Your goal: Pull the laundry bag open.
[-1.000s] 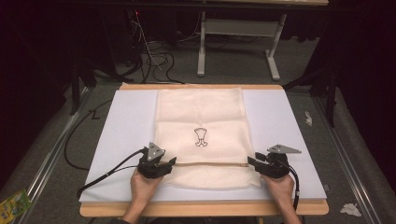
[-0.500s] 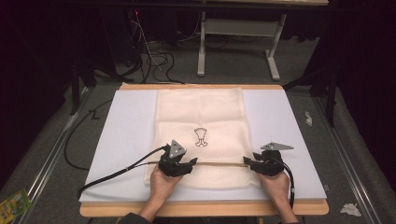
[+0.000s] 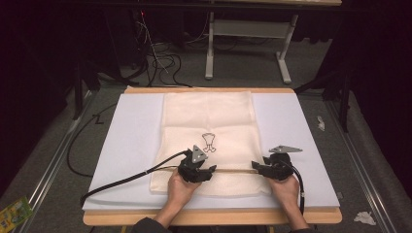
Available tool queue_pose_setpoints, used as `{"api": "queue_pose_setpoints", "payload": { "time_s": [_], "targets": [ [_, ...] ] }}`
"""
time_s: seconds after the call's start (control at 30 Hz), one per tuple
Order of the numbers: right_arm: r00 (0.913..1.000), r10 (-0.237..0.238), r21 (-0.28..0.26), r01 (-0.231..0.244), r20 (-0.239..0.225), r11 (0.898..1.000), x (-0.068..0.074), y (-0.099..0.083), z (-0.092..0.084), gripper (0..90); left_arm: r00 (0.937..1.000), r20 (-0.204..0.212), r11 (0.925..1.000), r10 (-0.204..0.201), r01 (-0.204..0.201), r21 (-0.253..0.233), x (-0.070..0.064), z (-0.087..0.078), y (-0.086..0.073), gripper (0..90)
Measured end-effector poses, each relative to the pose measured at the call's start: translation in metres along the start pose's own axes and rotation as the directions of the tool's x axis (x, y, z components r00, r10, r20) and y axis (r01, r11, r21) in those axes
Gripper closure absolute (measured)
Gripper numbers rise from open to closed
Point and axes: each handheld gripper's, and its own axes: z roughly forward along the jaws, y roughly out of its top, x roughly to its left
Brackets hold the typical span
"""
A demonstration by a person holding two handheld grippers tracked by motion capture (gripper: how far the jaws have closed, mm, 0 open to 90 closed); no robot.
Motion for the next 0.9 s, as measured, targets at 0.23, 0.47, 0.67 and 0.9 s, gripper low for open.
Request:
{"api": "queue_pose_setpoints", "payload": {
  "time_s": [0.23, 0.47, 0.67, 0.9],
  "targets": [
    [0.9999, -0.013, 0.021, 0.013, -0.003, 1.0, 0.002, 0.0, -0.002, 61.0, 1.0, 0.0, 0.9999, 0.006, -0.006, 0.011, -0.003, 0.01, -0.002, 45.2],
    [0.9987, -0.048, 0.017, 0.049, -0.014, 0.999, 0.003, 0.001, -0.002, 84.9, 1.0, 0.004, 0.9999, 0.003, -0.003, 0.015, -0.003, 0.011, -0.002, 45.2],
    [0.9978, -0.049, -0.011, 0.049, -0.045, 0.999, 0.0, 0.003, -0.007, 87.0, 1.0, 0.006, 0.9998, 0.007, -0.007, 0.017, -0.003, 0.009, 0.0, 45.3],
    [0.9969, -0.057, -0.028, 0.055, -0.055, 0.998, 0.001, 0.004, -0.01, 87.4, 0.9996, 0.019, 0.9997, 0.023, -0.023, 0.004, -0.006, 0.006, 0.005, 45.6]
  ]
}}
